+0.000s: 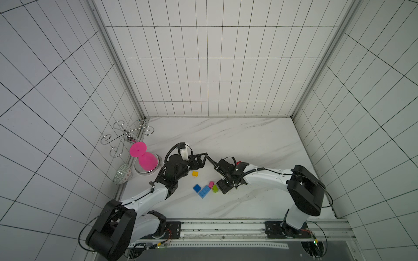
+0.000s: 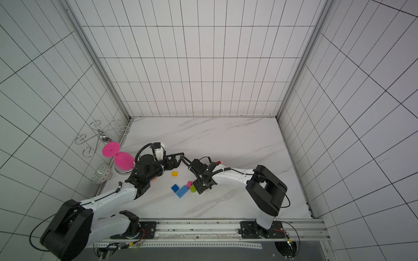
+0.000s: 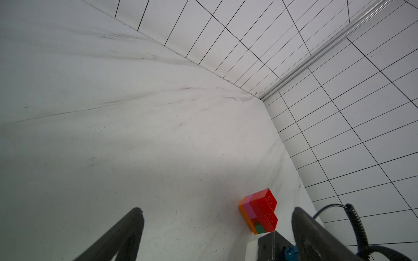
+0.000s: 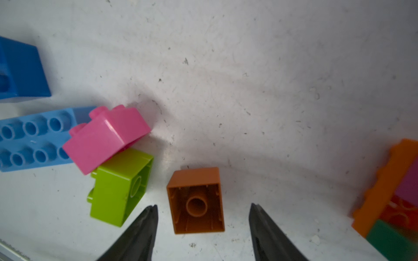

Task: Assemble the letter p with lego
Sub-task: Pick up the lego brick from the center of the board, then assemble the lego brick with the lego brick.

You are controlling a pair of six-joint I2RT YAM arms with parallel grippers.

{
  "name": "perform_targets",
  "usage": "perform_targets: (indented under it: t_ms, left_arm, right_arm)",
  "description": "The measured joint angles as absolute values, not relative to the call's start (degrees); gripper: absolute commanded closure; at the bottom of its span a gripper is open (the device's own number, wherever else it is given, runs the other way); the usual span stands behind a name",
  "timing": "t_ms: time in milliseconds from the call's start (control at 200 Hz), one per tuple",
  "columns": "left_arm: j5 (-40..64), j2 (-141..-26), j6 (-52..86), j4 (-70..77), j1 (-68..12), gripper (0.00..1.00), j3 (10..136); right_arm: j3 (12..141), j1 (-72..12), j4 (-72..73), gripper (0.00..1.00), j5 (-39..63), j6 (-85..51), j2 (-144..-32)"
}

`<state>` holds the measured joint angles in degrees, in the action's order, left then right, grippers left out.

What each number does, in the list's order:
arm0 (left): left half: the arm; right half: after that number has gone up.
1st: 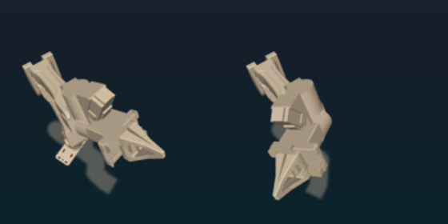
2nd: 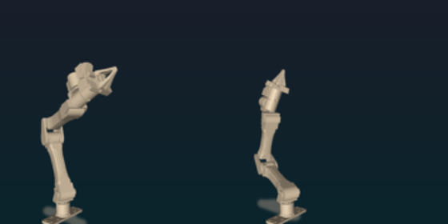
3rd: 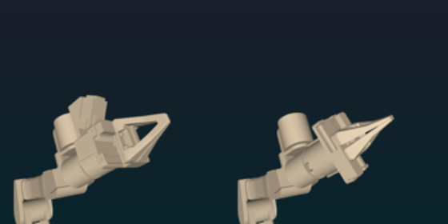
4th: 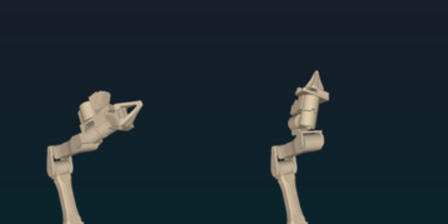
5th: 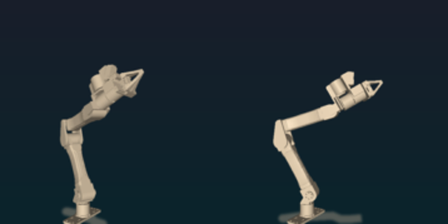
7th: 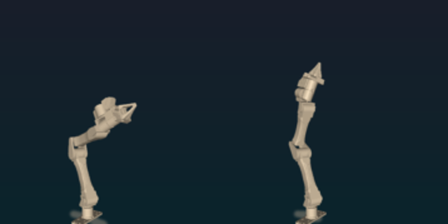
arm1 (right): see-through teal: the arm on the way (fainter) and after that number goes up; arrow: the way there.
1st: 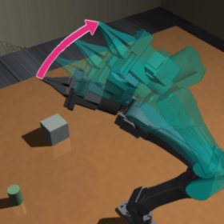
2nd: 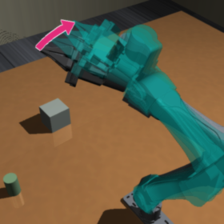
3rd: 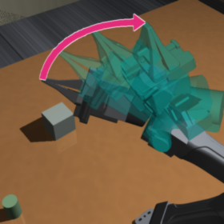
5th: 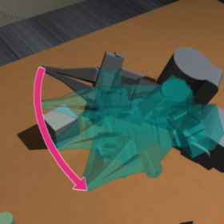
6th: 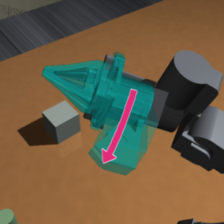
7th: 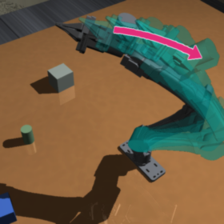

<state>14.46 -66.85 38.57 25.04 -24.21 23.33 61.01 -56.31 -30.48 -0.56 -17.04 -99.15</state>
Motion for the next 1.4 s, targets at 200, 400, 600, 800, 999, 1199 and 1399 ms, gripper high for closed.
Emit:
perform_targets:
  t_ms: [200, 400, 600, 800, 999, 1199, 1399]
  left_arm:
    - [14.5, -66.8, 38.6, 25.1, -24.2, 0.03, 23.3]
    - [14.9, -67.7, 38.3, 25.1, -24.4, 0.03, 23.3]
    - [13.8, -67.9, 36.1, 24.8, -29.2, 0.03, 23.6]
    - [13.9, -73.6, 32.7, 24.6, -36.7, 0.03, 28.0]
    - [16.2, -82.2, 30.1, 24.2, -42.1, 0.03, 33.8]
    - [16.7, -83.7, 29.4, 23.0, -42.2, 0.03, 34.3]
    - [16.6, -83.6, 29.0, 22.8, -42.1, 0.03, 34.3]
  right_arm:
    - [62.5, -56.4, -31.0, 0.72, -1.0, -16.4, -100.6]
    - [63.1, -56.3, -32.2, 0.83, -2.4, -17.1, -100.0]
    - [62.9, -53.2, -34.0, 0.83, -3.4, -19.2, -89.5]
    - [62.9, -43.3, -35.9, 0.84, -2.9, -19.6, -78.7]
    - [63.2, -36.2, -40.4, 0.85, -1.6, -17.9, -81.3]
    - [65.8, -35.6, -43.5, 0.86, -0.1, -15.9, -87.4]
    - [69.4, -35.6, -44.3, 0.86, 0.2, -14.9, -89.5]
